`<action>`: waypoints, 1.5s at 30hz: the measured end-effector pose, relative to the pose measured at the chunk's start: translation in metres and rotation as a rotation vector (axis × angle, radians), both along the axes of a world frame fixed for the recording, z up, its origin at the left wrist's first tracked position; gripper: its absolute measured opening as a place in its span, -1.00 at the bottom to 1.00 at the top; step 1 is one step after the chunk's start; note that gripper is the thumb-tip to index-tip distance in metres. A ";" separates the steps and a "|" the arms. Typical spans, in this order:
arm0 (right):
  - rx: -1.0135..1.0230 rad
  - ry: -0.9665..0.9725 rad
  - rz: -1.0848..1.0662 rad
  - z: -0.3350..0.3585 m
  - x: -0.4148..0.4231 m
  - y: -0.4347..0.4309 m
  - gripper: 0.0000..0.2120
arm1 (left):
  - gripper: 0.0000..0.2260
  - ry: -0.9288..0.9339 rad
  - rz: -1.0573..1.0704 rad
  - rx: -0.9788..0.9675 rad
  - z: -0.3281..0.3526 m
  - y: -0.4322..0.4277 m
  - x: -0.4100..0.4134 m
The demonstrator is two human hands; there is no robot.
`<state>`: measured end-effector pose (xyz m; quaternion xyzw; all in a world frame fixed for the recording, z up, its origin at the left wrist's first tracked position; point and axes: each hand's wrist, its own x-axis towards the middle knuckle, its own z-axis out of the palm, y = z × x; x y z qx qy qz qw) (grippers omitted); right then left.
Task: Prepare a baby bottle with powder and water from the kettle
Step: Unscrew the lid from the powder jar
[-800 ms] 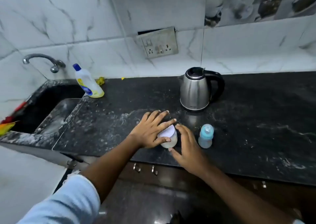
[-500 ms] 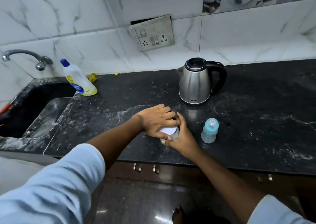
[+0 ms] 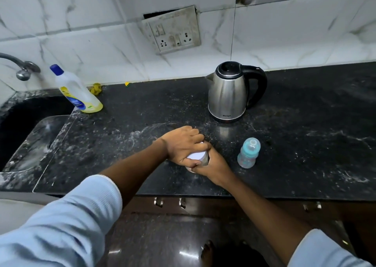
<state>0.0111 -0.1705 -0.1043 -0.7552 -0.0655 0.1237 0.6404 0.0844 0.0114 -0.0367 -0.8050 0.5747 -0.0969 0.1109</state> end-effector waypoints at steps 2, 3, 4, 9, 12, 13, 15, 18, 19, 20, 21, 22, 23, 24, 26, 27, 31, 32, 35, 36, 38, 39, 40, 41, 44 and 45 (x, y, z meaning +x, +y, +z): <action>-0.012 -0.015 -0.011 -0.001 0.000 0.001 -0.28 | -0.42 -0.008 0.044 -0.013 -0.004 0.001 -0.003; -0.027 -0.024 -0.011 -0.001 0.000 0.001 -0.27 | -0.41 -0.003 0.065 -0.028 -0.006 0.001 -0.006; -0.045 -0.036 -0.011 0.000 -0.001 0.001 -0.27 | -0.41 0.005 0.088 -0.045 -0.008 0.001 -0.009; -0.080 -0.072 -0.017 0.000 -0.003 0.001 -0.34 | -0.44 0.014 0.173 -0.142 -0.016 -0.003 -0.021; -0.097 -0.077 -0.012 -0.002 -0.004 0.000 -0.33 | -0.41 -0.026 0.206 -0.177 -0.018 -0.006 -0.028; -0.100 -0.077 -0.021 -0.003 -0.005 0.001 -0.33 | -0.41 -0.029 0.227 -0.186 -0.018 -0.007 -0.031; -0.100 -0.093 -0.076 -0.004 -0.005 0.008 -0.32 | -0.39 -0.001 0.373 -0.235 -0.018 -0.013 -0.039; -0.090 -0.149 -0.167 -0.010 -0.006 0.016 -0.31 | -0.42 0.072 0.843 -0.291 -0.020 -0.040 -0.058; -0.084 -0.153 -0.173 -0.011 -0.006 0.015 -0.30 | -0.44 0.096 0.994 -0.289 -0.019 -0.052 -0.063; -0.085 -0.153 -0.175 -0.012 -0.006 0.014 -0.30 | -0.45 0.136 1.111 -0.291 -0.018 -0.061 -0.067; -0.085 -0.152 -0.169 -0.010 -0.006 0.012 -0.34 | -0.44 0.175 1.191 -0.294 -0.017 -0.068 -0.070; -0.083 -0.154 -0.148 -0.009 -0.007 0.011 -0.39 | -0.41 0.213 1.241 -0.296 -0.015 -0.073 -0.072; -0.085 -0.162 -0.121 -0.008 -0.007 0.011 -0.43 | -0.38 0.255 1.272 -0.313 -0.012 -0.073 -0.075; -0.090 -0.165 -0.101 -0.009 -0.006 0.011 -0.43 | -0.35 0.304 1.293 -0.338 -0.008 -0.070 -0.077; -0.071 -0.133 -0.086 -0.014 -0.006 0.014 -0.31 | -0.22 0.421 1.356 -0.347 0.006 -0.056 -0.082; -0.037 -0.114 -0.082 -0.017 -0.006 0.014 -0.24 | -0.09 0.482 1.396 -0.320 0.016 -0.047 -0.084; 0.006 -0.068 -0.101 -0.019 -0.007 0.016 -0.11 | -0.10 0.519 1.437 -0.344 0.050 -0.020 -0.081; 0.003 -0.062 -0.102 -0.020 -0.008 0.016 -0.09 | -0.24 0.489 1.372 -0.361 0.056 -0.019 -0.078; -0.004 -0.047 -0.105 -0.022 -0.008 0.016 -0.03 | -0.46 0.697 1.011 -0.185 0.073 -0.026 -0.063; -0.012 -0.051 -0.103 -0.023 -0.007 0.016 -0.02 | -0.33 0.782 0.902 -0.085 0.076 -0.030 -0.058; -0.022 -0.059 -0.088 -0.024 -0.008 0.015 -0.06 | -0.29 0.788 0.811 0.071 0.074 -0.040 -0.055; -0.025 -0.055 -0.081 -0.023 -0.008 0.014 -0.09 | -0.34 0.737 0.822 0.105 0.069 -0.046 -0.056; -0.023 -0.050 -0.073 -0.022 -0.009 0.013 -0.10 | -0.40 0.682 0.857 0.118 0.063 -0.051 -0.057; -0.014 -0.050 -0.063 -0.020 -0.009 0.013 -0.11 | -0.45 0.653 0.926 0.115 0.058 -0.055 -0.059; 0.010 -0.058 -0.061 -0.016 -0.010 0.012 -0.08 | -0.52 0.600 1.170 -0.017 0.054 -0.066 -0.061; 0.014 -0.061 -0.066 -0.014 -0.010 0.012 -0.07 | -0.50 0.571 1.208 -0.085 0.054 -0.066 -0.059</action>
